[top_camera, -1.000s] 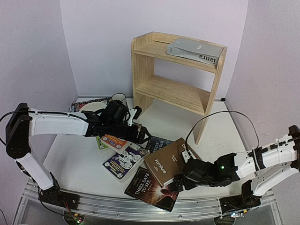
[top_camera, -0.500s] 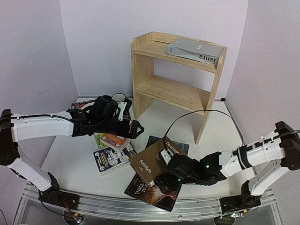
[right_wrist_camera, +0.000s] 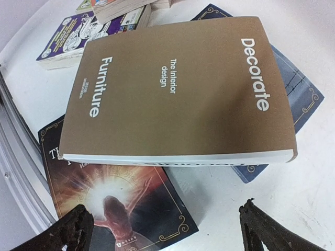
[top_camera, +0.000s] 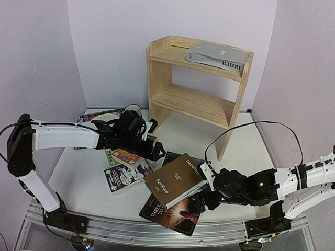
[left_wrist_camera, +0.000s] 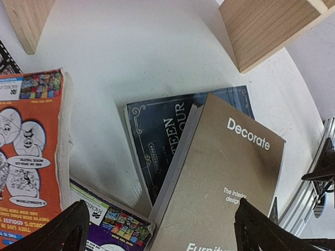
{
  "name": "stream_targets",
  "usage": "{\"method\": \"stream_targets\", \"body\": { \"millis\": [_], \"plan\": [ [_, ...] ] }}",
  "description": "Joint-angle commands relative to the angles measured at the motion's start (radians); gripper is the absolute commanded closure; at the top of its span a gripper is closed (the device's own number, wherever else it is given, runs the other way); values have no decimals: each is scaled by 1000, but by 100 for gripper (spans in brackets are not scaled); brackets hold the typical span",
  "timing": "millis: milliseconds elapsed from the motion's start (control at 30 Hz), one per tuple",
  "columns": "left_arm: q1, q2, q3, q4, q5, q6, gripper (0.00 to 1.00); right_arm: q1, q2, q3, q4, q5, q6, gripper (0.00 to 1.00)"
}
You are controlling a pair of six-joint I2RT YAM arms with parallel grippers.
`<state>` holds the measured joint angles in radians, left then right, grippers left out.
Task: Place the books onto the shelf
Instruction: Pick up the book from the book pile.
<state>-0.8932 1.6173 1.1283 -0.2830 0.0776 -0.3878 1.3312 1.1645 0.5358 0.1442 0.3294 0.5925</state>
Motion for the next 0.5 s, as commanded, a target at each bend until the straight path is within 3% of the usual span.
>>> {"method": "stream_targets", "body": {
  "millis": [0,300,467],
  "plan": [
    [3,50,52,-30,102,20,4,3,-3,46,-116,45,-145,2],
    [3,125,60,-33,297,-14,18,4,-6,70,-144,135,-202,2],
    [3,168,66,-33,332,-28,19,4,0,63,-144,126,-232,2]
  ]
}}
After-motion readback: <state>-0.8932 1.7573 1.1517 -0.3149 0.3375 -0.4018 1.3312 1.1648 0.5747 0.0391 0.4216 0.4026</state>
